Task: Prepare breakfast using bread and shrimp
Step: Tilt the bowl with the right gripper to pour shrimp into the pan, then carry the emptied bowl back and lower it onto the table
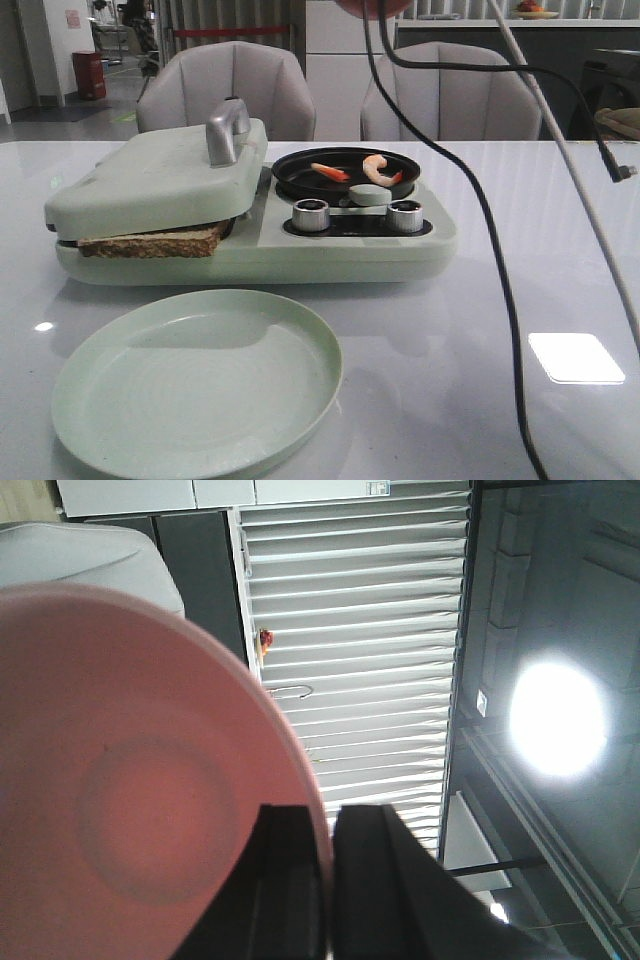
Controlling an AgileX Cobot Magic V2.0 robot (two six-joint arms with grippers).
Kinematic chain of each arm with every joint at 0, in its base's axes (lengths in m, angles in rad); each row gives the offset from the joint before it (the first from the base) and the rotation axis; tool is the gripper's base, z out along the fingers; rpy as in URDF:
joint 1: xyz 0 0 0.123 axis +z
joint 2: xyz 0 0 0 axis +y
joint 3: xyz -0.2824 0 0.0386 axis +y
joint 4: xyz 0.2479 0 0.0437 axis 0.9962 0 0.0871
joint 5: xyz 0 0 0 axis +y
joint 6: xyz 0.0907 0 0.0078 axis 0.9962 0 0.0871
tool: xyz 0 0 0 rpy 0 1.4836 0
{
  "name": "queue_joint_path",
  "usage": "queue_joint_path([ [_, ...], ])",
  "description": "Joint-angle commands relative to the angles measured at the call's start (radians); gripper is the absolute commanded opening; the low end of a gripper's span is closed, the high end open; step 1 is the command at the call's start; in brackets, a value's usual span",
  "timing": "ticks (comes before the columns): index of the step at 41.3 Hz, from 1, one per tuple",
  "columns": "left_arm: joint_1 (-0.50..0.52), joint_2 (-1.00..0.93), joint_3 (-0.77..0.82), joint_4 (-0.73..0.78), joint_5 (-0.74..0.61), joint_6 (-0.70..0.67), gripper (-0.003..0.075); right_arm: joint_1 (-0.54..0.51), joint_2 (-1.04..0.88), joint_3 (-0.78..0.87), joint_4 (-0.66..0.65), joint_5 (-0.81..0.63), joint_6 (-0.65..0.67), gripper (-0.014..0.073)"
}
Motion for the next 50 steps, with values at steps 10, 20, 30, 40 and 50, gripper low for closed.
queue_joint_path([
  [10, -0.005, 0.002, -0.026, 0.005, -0.075, -0.009, 0.0101, -0.001, -0.07, -0.04, -0.111, 0.021, 0.05, -0.0012],
  [20, -0.005, 0.002, -0.026, 0.005, -0.075, -0.009, 0.0101, -0.014, -0.07, -0.04, 0.185, 0.019, 0.071, -0.0012],
  [30, -0.005, 0.002, -0.026, 0.005, -0.056, -0.009, 0.0101, -0.114, -0.09, -0.04, 0.646, 0.106, -0.089, -0.0012],
  [40, -0.005, 0.002, -0.026, 0.005, -0.058, -0.009, 0.0101, -0.31, -0.194, -0.029, 1.188, 0.179, -0.174, -0.0012],
  [50, -0.005, 0.002, -0.026, 0.007, -0.078, -0.009, 0.01, -0.489, -0.296, 0.136, 1.527, 0.154, -0.286, -0.0012],
])
